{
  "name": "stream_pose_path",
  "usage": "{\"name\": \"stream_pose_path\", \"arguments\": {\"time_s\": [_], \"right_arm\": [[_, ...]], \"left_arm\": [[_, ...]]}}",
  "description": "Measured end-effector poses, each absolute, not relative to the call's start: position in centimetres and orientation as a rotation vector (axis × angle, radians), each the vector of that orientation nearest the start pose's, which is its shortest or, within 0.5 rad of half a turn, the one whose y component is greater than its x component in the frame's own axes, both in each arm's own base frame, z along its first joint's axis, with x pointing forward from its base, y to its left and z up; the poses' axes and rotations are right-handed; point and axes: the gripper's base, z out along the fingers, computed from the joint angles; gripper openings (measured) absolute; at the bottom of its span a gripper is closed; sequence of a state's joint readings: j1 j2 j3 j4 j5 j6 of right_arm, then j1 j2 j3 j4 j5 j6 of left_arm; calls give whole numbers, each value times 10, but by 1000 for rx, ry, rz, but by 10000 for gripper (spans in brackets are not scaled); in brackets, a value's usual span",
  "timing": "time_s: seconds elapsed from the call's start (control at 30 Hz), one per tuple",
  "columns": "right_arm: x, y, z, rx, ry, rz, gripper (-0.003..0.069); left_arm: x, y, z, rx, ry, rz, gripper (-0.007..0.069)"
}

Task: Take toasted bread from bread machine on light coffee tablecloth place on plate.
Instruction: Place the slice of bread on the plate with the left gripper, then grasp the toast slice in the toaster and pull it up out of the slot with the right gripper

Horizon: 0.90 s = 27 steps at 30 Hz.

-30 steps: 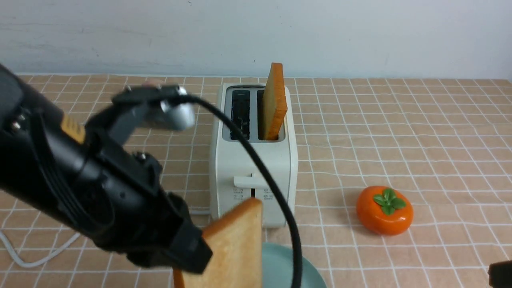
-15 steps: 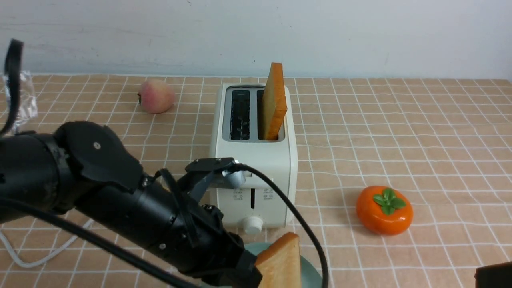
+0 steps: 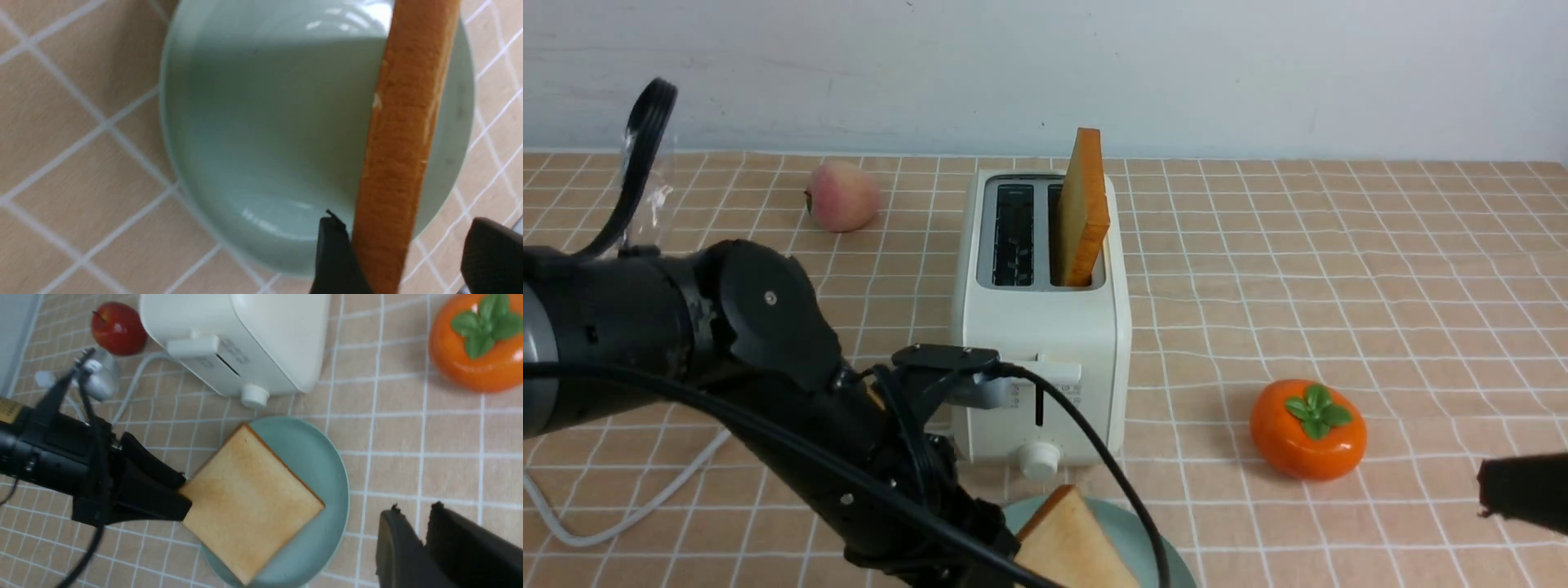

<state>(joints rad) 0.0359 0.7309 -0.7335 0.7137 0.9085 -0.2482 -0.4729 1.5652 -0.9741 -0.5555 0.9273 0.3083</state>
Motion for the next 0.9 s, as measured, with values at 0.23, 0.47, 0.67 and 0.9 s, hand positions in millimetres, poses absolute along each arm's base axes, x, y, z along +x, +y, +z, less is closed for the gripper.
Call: {"name": "stream_pose_path", "arguments": {"time_s": [0.23, 0.47, 0.67, 0.9], "right_arm": [[129, 53, 366, -148, 2228, 737, 141], [161, 61, 365, -139, 2350, 878, 181], [188, 74, 368, -204, 2405, 918, 197], [213, 103, 372, -290, 2456, 844, 210]], "left_arm": [[240, -133, 226, 604, 3084, -163, 274], [225, -129, 243, 432, 3134, -214, 68], [196, -125, 266, 348, 3028, -432, -14], [148, -102, 285, 303, 2884, -526, -14]]}}
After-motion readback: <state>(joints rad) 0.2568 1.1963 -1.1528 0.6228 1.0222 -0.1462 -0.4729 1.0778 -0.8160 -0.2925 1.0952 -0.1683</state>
